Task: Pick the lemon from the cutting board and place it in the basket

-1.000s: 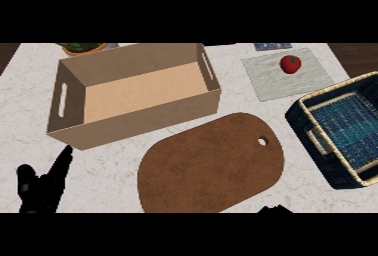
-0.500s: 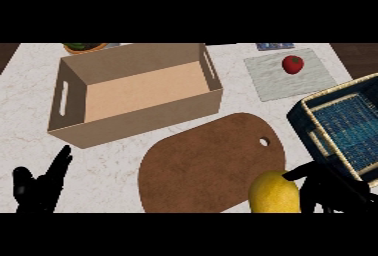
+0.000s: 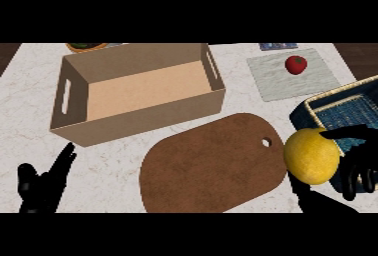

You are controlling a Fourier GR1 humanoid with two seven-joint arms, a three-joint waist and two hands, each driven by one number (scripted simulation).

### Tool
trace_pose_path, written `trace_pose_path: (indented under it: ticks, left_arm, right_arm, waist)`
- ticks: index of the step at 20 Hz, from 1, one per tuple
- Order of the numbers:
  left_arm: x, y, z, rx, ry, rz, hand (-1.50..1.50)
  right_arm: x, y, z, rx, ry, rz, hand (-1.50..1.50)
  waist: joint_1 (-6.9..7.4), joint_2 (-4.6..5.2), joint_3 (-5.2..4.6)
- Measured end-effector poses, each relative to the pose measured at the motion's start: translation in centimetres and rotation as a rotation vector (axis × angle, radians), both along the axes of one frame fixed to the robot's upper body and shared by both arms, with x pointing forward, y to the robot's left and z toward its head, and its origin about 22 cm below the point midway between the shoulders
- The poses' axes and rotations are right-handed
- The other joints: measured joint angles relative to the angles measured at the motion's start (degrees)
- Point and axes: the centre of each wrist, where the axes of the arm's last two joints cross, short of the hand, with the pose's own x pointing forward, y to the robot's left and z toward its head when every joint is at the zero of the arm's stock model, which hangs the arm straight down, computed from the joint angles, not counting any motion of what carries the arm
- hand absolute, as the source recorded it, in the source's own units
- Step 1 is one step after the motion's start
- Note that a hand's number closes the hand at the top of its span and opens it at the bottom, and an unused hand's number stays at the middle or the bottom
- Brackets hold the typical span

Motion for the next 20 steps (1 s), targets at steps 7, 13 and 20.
trace_pose_path:
  ticks: [7, 13, 20]
  left_arm:
    - [0.3, -0.2, 0.1, -0.001, -0.004, -0.026, 0.0]
    - [0.6, -0.2, 0.1, -0.009, 0.003, -0.037, 0.0]
    - [1.3, -1.0, -0.1, -0.006, 0.004, -0.048, 0.0]
  right_arm:
    - [2.0, -2.0, 2.4, 0.047, 0.04, -0.019, 1.5]
    - [2.9, -5.6, 5.1, 0.249, 0.131, 0.069, 1.5]
    - [5.7, -13.6, 6.7, 0.416, 0.184, 0.12, 1.5]
  waist:
    - [1.4, 0.14, 0.11]
    - [1.56, 0.17, 0.22]
    - [2.27, 0.15, 0.27]
